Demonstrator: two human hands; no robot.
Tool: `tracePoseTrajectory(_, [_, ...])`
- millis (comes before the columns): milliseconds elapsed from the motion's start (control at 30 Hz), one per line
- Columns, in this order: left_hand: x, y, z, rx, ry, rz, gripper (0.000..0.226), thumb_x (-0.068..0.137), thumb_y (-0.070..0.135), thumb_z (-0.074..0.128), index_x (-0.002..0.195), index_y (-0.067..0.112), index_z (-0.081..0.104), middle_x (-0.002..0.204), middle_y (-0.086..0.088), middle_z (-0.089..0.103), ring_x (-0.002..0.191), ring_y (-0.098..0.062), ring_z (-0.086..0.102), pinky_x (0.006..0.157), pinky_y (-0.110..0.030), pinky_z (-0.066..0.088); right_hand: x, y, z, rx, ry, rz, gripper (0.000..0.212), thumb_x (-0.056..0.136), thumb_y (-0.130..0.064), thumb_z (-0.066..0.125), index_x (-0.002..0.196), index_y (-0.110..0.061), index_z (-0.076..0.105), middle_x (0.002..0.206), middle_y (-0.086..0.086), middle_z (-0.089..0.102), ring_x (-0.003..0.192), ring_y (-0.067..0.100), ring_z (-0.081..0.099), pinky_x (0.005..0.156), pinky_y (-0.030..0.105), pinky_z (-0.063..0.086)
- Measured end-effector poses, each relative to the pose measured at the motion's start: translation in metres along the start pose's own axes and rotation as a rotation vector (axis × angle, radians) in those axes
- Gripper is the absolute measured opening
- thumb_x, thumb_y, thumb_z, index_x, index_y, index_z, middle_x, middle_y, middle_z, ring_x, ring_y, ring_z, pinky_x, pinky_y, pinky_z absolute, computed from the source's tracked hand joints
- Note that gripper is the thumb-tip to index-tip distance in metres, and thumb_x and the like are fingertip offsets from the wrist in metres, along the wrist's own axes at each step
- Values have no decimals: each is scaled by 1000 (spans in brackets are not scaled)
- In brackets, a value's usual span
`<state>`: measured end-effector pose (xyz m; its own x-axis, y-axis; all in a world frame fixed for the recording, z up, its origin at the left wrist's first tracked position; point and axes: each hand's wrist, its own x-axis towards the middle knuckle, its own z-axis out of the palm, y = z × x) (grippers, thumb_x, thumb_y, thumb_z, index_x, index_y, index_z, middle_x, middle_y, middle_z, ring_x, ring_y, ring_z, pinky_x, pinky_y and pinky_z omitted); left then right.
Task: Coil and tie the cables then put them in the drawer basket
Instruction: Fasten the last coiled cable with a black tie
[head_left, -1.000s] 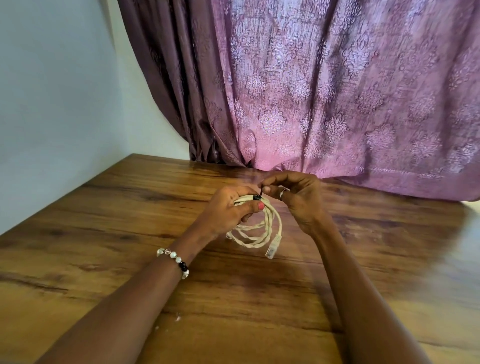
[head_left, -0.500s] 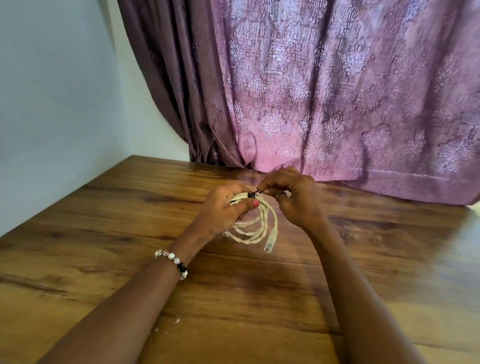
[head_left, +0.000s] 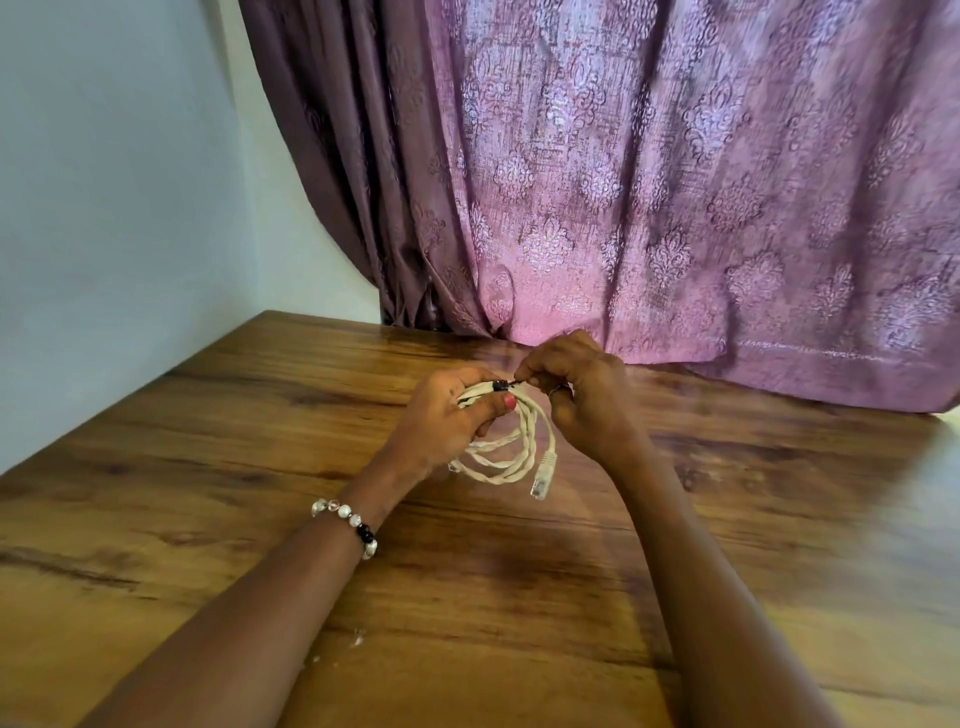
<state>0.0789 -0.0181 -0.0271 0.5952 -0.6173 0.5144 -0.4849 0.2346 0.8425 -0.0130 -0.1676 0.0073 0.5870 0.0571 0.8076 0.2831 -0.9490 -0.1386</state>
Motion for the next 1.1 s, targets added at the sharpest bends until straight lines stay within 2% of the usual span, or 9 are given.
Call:
tracePoseTrajectory(100, [0,-2,0,1,9,-8,10,83,18,69,92,18,72,83,-30,66,65,-23,56,61,-40,45,2,-5,-2,-24,-9,-26,22,69,3,58,80,-11,72,81,-2,69,80,20,54,68,26,43])
tracePoseTrajectory(167, [0,-3,0,2,8,-24,10,83,17,69,93,14,72,82,-33,64,63,-23,55,60,-39,44,3,-9,-3,-31,-22,-54,20,75,-8,52,80,-9,72,80,2,68,77,27,56,66,32,45])
tracePoseTrajectory(300, [3,-9,-2,19,21,-31,33,77,33,71,97,7,70,86,-31,66,66,-35,60,61,-51,50,4,-14,-3,-26,-51,-77,33,76,-17,42,81,-5,72,81,8,68,77,32,55,63,38,50])
tracePoseTrajectory(367, [3,-10,-2,29,16,-25,37,76,38,70,99,9,70,87,-29,67,70,-39,63,65,-57,51,4,-15,-3,-21,-49,-76,35,74,-16,40,82,-4,72,81,9,68,77,34,56,62,39,51])
tracePoseTrajectory(533, [3,-11,-2,55,7,-6,40,76,41,69,102,10,71,91,-21,71,81,-45,65,70,-60,53,5,-17,-5,5,-16,-69,34,74,-16,41,80,-3,72,78,8,67,75,33,56,59,39,51])
tracePoseTrajectory(700, [4,-11,0,14,2,-38,39,76,39,70,104,12,71,87,-26,68,62,-24,57,59,-47,48,3,-15,-4,13,-15,-33,34,66,-4,40,82,-4,69,80,8,65,78,31,56,61,40,50])
tracePoseTrajectory(833, [5,-14,-1,0,-5,-40,39,77,40,70,103,11,70,88,-29,67,64,-38,59,60,-55,50,1,-9,-1,39,-26,18,35,58,8,46,83,-6,67,80,5,61,77,26,56,61,44,50])
tracePoseTrajectory(967, [4,-14,-1,-42,2,-64,29,79,30,70,98,8,70,69,-19,60,54,-21,48,56,-36,41,1,-10,-2,52,-28,28,35,59,7,46,83,-6,67,80,3,61,77,24,57,61,40,51])
tracePoseTrajectory(1100, [4,-14,-1,-62,6,-76,24,79,30,70,95,11,71,70,-20,60,58,-21,49,58,-40,41,2,-11,-2,25,-36,7,36,55,9,48,82,-6,68,80,2,63,77,22,56,65,24,45])
